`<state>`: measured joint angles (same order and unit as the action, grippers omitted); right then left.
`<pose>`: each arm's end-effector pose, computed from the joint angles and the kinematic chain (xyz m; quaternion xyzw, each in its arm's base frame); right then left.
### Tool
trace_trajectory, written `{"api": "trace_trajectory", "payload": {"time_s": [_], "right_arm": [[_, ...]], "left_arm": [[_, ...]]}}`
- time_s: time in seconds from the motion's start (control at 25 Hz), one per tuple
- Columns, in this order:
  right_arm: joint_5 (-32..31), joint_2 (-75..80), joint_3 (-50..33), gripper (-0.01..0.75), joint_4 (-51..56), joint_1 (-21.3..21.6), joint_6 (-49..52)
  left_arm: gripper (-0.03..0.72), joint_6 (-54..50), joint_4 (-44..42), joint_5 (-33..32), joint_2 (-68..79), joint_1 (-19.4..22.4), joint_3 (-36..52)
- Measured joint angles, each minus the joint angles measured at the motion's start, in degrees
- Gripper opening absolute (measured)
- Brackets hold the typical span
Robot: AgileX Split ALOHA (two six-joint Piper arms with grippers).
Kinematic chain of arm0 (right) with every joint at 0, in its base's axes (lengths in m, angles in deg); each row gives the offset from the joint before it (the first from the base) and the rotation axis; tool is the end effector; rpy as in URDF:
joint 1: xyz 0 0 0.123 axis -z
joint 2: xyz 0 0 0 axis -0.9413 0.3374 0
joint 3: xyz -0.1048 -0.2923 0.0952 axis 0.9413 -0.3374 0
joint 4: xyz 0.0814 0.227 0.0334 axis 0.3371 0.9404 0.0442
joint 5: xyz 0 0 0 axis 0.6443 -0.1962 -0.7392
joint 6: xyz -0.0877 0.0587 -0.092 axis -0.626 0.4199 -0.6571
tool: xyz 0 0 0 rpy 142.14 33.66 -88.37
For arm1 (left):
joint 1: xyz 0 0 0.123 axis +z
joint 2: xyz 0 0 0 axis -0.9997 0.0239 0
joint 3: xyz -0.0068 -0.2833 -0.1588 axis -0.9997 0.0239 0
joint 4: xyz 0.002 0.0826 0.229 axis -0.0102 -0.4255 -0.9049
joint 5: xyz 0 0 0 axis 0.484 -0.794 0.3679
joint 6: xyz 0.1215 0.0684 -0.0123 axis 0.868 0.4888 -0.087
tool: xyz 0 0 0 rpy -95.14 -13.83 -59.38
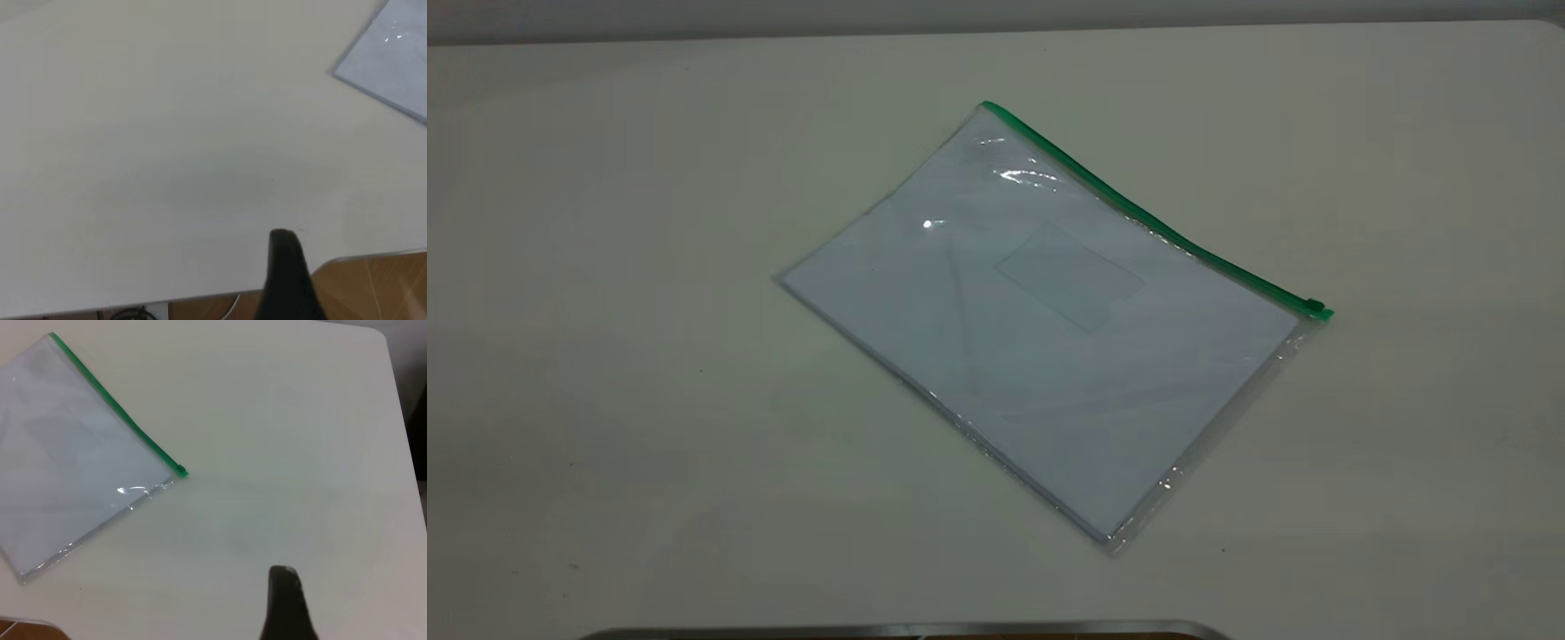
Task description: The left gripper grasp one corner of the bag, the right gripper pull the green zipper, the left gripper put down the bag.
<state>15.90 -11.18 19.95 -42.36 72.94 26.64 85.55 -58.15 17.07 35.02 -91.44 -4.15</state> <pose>-0.0144 0.0126 0.2366 -0.0547 0.8700 -0.0049 0.4901 -0.0151 -0.0029 0.2375 0.0478 0.8692 -0.0122 0.4921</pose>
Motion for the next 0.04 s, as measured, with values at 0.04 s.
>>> {"api": "trace_trajectory", "payload": {"time_s": [0.04], "right_arm": [[0.0,0.0,0.0,0.547,0.0,0.0,0.0]], "left_arm": [[0.59,0.0,0.0,0.0,0.0,0.0,0.0]]}}
